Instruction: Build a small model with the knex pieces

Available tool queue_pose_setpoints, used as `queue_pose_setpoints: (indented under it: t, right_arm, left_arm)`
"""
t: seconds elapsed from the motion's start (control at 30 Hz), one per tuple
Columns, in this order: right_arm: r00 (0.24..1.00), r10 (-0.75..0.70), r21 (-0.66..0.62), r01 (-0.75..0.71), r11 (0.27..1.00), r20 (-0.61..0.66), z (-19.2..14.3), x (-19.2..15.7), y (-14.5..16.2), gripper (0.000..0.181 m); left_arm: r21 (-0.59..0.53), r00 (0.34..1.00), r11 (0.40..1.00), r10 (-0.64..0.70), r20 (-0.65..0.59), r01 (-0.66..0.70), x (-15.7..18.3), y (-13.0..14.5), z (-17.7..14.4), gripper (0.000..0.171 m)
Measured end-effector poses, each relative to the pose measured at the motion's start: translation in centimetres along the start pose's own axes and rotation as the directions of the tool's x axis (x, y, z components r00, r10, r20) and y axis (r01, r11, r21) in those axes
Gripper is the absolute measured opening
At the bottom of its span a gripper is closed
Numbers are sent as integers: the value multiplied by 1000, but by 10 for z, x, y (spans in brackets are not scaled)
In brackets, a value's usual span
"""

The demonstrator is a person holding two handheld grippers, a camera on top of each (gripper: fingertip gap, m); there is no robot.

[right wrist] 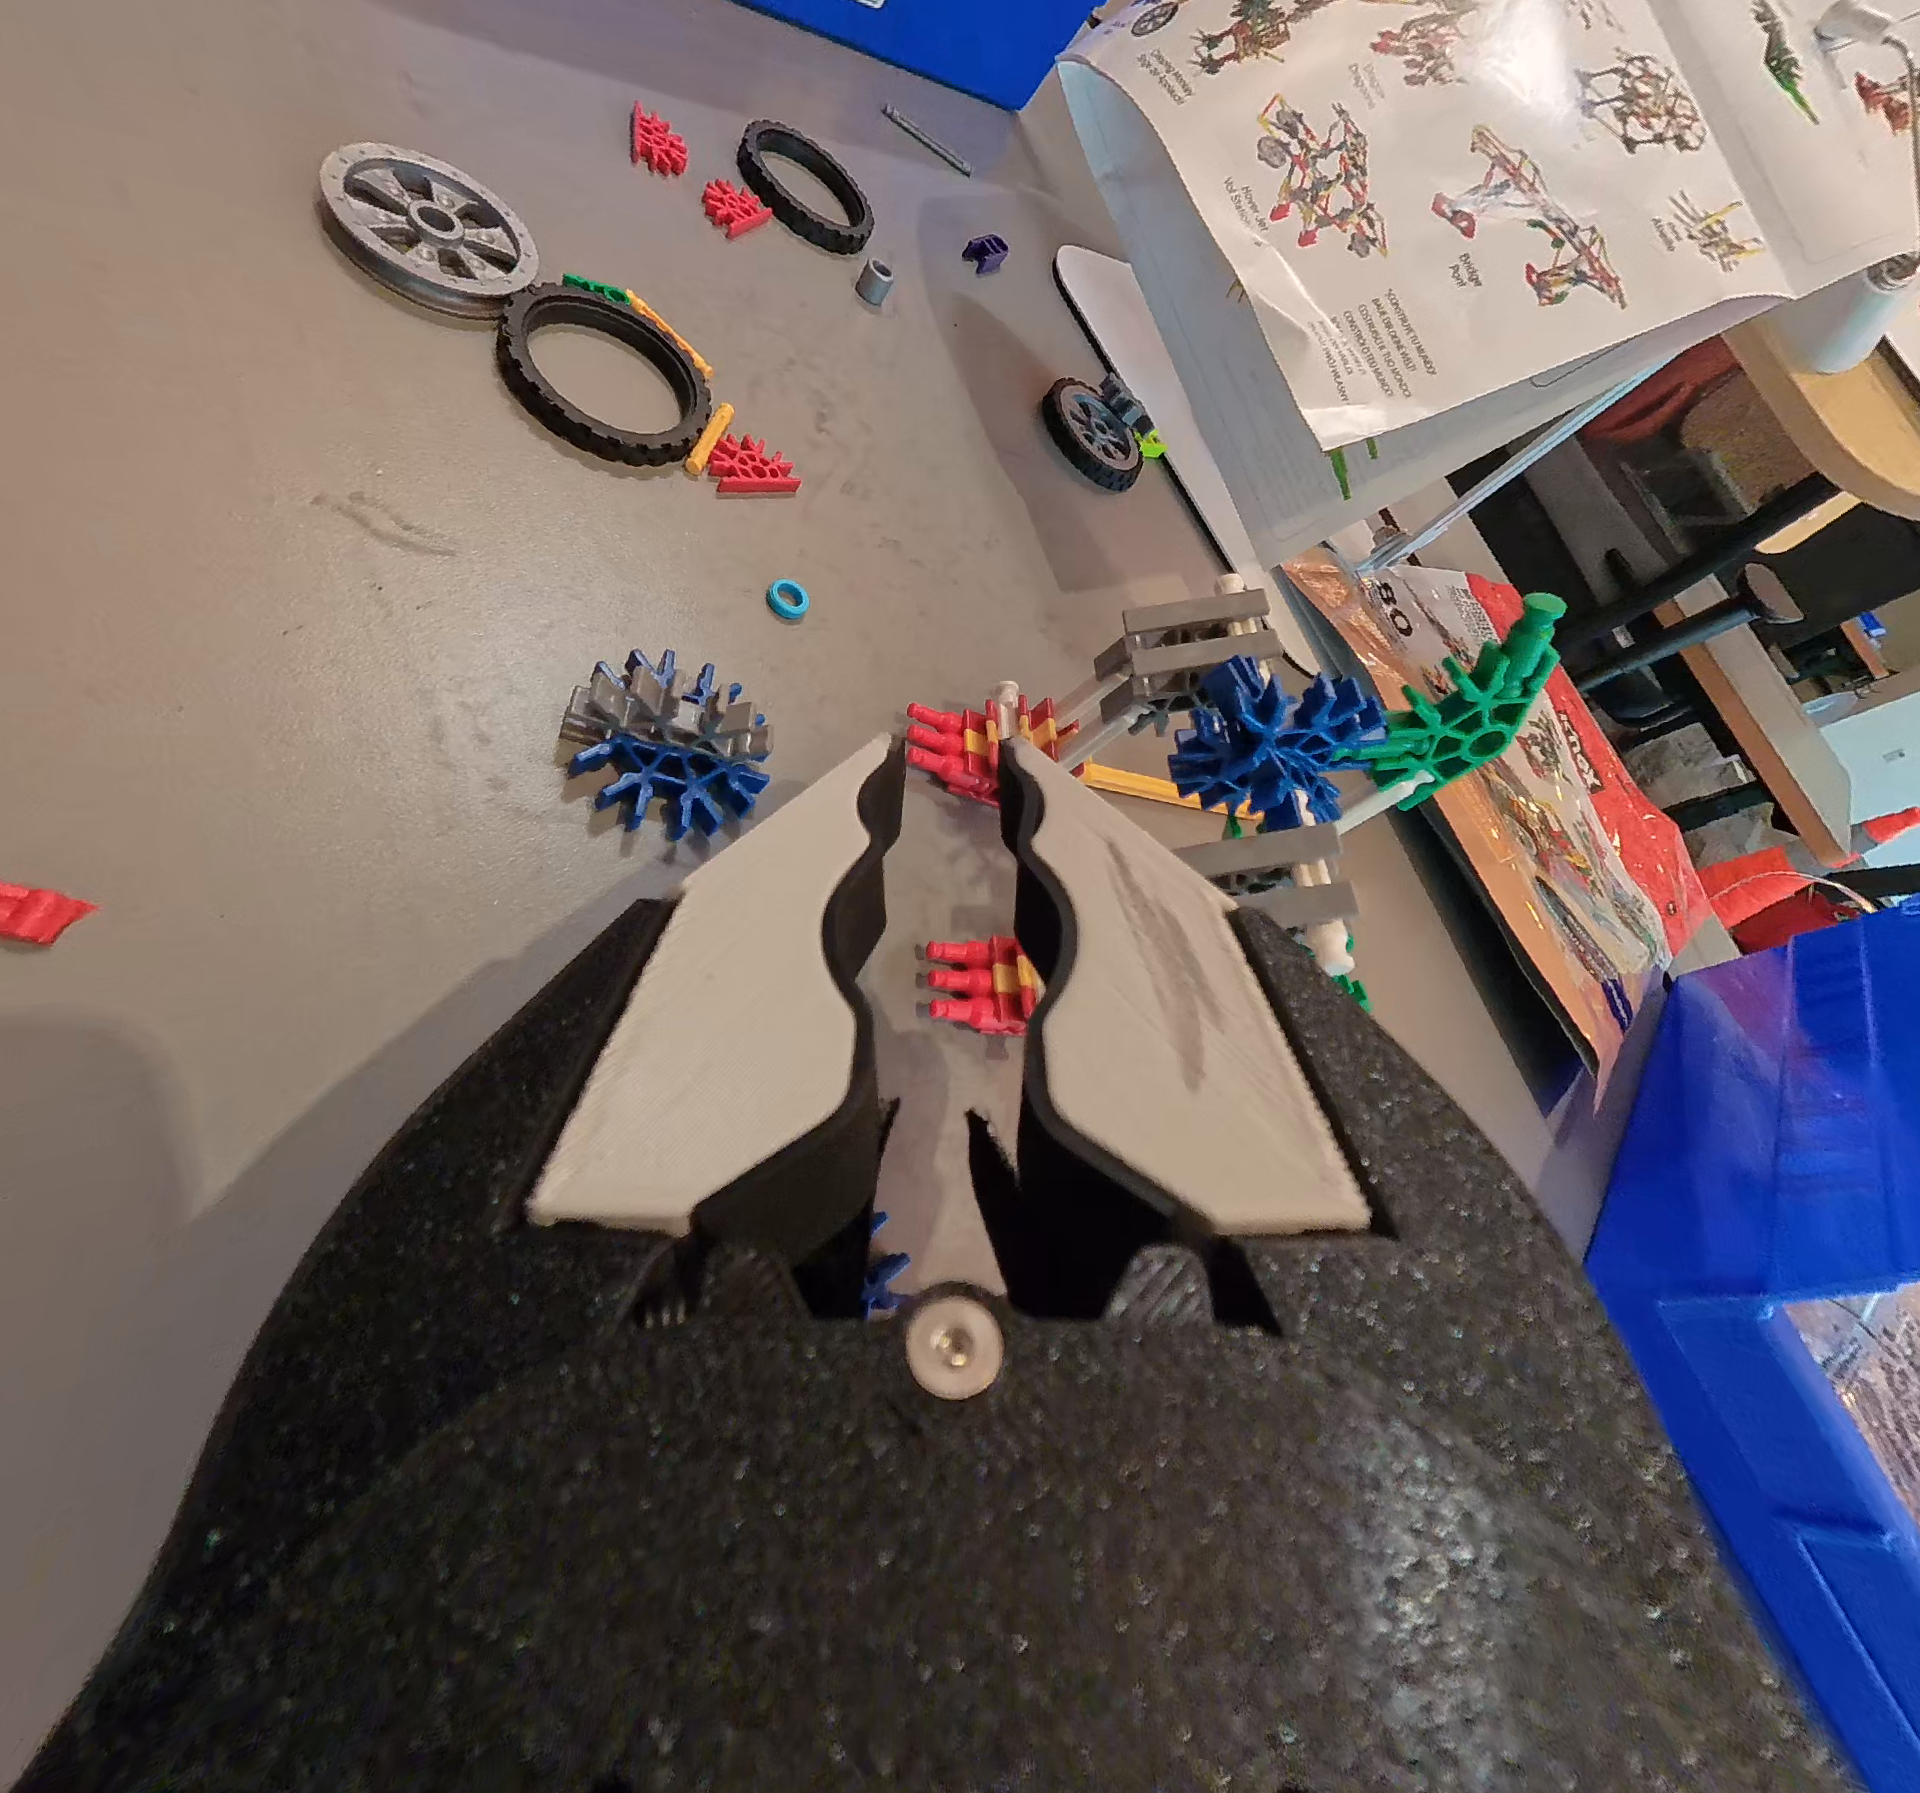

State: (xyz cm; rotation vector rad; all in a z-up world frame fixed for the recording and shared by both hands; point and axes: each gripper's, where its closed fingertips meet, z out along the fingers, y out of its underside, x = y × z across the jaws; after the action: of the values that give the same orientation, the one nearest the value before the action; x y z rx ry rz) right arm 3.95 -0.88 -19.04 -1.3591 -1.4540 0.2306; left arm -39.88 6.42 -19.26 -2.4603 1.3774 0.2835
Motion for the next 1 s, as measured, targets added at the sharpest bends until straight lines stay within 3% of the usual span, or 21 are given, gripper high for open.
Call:
queue_pose_setpoints:
  t: [0.17, 0.4, 0.6, 1.0]
  right_arm:
    - [1000, -2, -13, 2, 1000, -1, 1, 0, 1, 18]
    - [1000, -4, -21, 4, 1000, -4, 2, 0, 2, 17]
    - [1000, -4, -21, 4, 1000, 1, 2, 0, 3, 17]
    - [1000, -7, -20, 7, 1000, -6, 2, 1, 3, 17]
  left_arm:
    - [49, 1000, 999, 16, -6, -16, -9, -21, 5, 21]
    - [-39, 996, 996, 79, -27, -80, -13, -29, 31, 20]
    - [-39, 998, 999, 22, -55, -24, -16, -34, 36, 12]
    - [-119, 996, 993, 14, -84, -24, -7, -17, 28, 0]
